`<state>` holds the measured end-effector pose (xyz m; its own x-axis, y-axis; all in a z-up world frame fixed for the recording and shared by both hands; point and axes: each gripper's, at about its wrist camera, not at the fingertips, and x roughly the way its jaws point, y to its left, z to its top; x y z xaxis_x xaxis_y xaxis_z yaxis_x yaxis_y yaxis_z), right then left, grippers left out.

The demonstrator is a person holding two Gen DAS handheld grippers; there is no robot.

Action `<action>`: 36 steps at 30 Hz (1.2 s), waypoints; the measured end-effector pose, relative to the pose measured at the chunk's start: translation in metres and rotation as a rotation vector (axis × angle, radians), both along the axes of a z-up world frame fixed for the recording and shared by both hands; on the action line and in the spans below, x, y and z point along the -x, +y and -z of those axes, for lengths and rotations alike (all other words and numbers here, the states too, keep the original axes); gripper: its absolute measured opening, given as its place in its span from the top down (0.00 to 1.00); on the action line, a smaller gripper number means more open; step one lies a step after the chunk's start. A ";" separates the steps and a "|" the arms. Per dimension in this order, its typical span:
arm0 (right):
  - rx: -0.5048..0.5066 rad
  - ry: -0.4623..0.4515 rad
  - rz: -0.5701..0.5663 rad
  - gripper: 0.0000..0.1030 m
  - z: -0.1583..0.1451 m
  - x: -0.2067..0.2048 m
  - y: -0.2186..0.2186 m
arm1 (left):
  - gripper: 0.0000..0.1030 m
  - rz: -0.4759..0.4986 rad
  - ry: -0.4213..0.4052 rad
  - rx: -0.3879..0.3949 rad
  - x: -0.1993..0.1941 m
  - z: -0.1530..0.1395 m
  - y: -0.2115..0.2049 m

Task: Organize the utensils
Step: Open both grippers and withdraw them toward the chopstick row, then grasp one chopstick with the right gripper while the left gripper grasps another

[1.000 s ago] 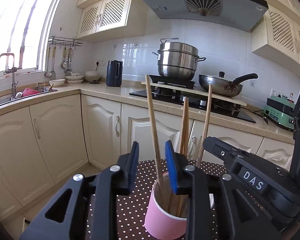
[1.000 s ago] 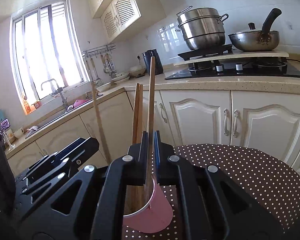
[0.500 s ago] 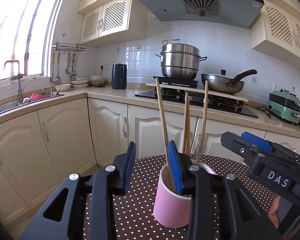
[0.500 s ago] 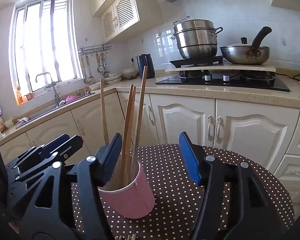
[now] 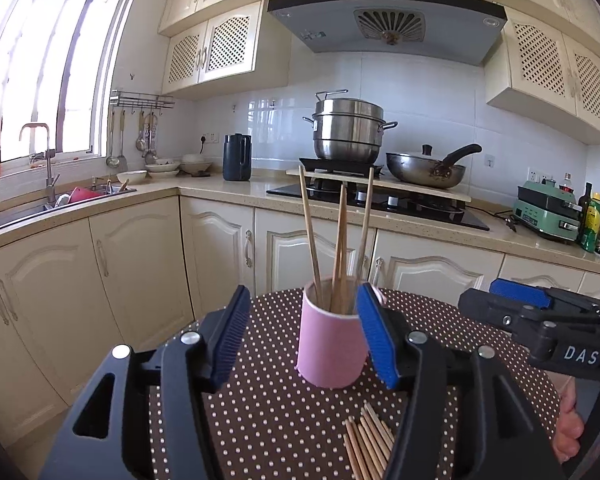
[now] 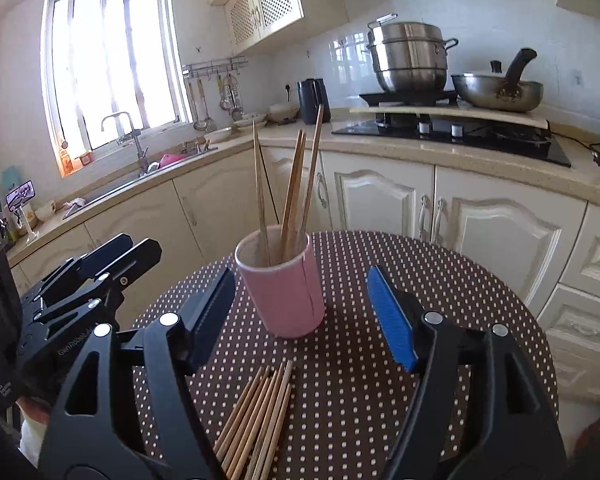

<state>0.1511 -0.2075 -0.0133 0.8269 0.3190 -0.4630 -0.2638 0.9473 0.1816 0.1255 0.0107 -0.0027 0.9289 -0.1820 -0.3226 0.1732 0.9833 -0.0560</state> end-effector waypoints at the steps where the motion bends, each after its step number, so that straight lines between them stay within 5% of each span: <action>1: 0.005 0.034 -0.003 0.33 0.006 0.002 0.000 | 0.45 0.001 0.015 0.000 0.007 0.005 0.001; 14: 0.111 0.318 0.008 0.33 0.098 0.024 0.015 | 0.45 0.041 0.266 -0.009 0.050 0.073 0.007; 28: 0.248 0.345 0.040 0.35 0.124 0.025 0.042 | 0.45 0.042 0.436 -0.023 0.048 0.108 -0.002; 31: 0.230 0.347 0.034 0.52 0.126 0.023 0.043 | 0.45 0.048 0.447 -0.021 0.048 0.109 -0.002; 36: 0.211 0.346 0.012 0.65 0.125 0.021 0.045 | 0.45 0.060 0.478 -0.019 0.043 0.109 -0.004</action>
<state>0.1299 -0.1630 -0.1385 0.6143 0.1782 -0.7687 -0.2096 0.9760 0.0588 0.0823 0.0068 -0.1119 0.6638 -0.2205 -0.7147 0.1885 0.9740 -0.1253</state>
